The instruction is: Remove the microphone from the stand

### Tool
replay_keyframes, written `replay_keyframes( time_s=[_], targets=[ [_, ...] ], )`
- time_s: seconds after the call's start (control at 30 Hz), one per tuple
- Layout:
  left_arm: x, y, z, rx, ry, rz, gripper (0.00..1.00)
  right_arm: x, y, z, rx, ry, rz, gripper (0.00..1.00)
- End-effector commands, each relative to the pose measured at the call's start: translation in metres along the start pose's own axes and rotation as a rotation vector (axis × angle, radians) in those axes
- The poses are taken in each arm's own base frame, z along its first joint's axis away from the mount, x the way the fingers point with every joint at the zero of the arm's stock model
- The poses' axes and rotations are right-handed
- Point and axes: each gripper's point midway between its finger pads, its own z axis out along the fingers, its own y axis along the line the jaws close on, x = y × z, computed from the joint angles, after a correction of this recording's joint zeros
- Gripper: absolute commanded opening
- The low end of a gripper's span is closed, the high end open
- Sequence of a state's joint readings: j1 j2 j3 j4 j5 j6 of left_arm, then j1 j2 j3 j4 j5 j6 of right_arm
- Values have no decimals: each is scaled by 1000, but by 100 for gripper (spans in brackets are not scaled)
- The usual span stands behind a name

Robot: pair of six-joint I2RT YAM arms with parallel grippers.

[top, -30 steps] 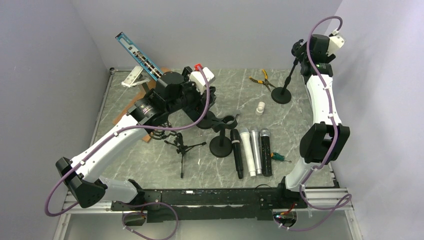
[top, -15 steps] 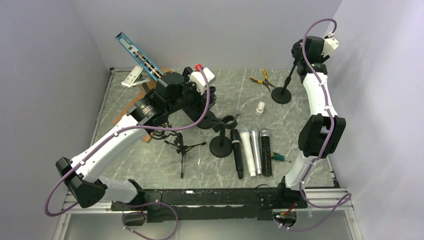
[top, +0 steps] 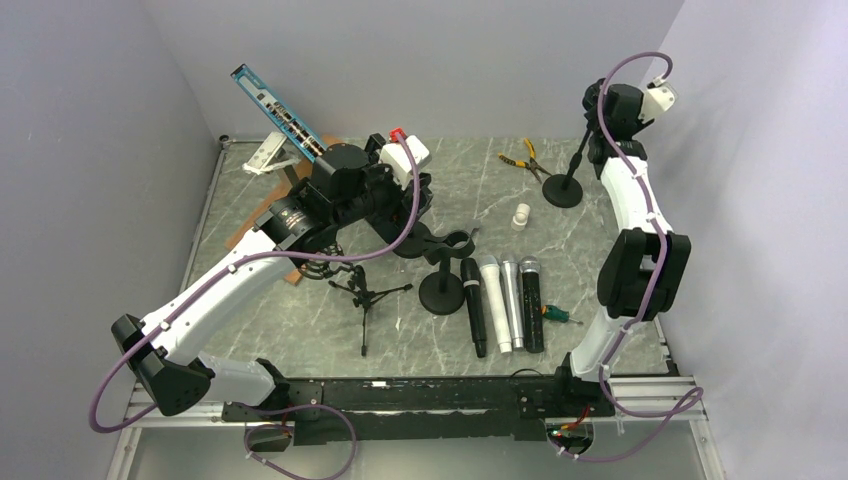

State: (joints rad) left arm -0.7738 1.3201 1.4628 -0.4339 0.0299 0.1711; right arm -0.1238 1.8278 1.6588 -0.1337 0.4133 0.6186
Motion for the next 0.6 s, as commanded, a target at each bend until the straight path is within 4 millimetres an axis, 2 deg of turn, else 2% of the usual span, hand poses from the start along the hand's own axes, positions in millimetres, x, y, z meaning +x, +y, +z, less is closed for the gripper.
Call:
replay_keyframes(
  time_s=[0.0, 0.3, 0.57],
  targets=[
    [-16, -2, -7, 14, -46, -1, 99, 73, -48, -3, 129, 187, -132, 53],
    [-17, -3, -7, 18, -47, -4, 100, 123, -80, -15, 174, 276, -168, 53],
    [-16, -3, -7, 17, -44, -3, 99, 149, -101, -19, 211, 323, -194, 53]
  ],
)
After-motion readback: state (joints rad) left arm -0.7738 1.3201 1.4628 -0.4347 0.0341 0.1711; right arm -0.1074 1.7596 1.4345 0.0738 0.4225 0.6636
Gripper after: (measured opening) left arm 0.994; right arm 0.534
